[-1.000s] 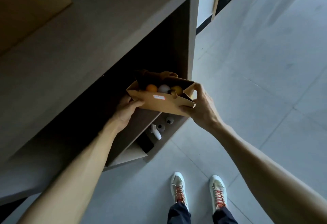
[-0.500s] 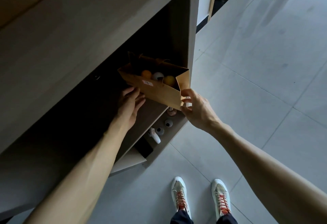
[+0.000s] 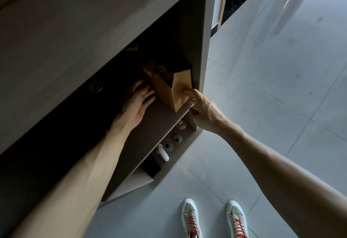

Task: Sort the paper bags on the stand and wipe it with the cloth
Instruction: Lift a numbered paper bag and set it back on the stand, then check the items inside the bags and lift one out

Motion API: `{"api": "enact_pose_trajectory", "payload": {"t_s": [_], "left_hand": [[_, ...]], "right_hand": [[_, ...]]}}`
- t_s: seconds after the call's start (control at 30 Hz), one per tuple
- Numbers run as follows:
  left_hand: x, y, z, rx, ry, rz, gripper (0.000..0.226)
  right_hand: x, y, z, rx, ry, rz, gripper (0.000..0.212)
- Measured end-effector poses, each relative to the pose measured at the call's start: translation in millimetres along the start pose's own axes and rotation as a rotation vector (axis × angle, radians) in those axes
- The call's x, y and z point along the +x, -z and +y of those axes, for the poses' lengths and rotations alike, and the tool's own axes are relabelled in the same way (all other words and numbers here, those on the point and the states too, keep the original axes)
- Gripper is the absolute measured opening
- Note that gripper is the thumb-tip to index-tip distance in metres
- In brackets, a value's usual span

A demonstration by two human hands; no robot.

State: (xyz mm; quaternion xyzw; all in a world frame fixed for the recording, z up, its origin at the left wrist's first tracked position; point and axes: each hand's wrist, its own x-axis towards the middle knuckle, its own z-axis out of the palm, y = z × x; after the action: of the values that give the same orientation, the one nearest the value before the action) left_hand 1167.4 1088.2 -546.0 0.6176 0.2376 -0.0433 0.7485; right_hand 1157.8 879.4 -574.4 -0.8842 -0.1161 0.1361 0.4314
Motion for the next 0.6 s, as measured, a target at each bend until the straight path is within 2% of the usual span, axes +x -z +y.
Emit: {"api": "enact_pose_trajectory", "payload": {"t_s": [0.2,0.4,0.6], "left_hand": [[-36,13,7,0.325,-0.072,0.065,0.033],[-129,5,34,0.568,-0.197,-0.042,0.019],[-216,-37,108,0.711,-0.295,-0.110,0.016]], "right_hand": [[-32,28,-21,-0.029,0.174,0.149,0.028],[-84,106,-95,-0.090,0.402,0.245,0.029],[-110,180,-165,-0.073,0.580,0.238,0.021]]}}
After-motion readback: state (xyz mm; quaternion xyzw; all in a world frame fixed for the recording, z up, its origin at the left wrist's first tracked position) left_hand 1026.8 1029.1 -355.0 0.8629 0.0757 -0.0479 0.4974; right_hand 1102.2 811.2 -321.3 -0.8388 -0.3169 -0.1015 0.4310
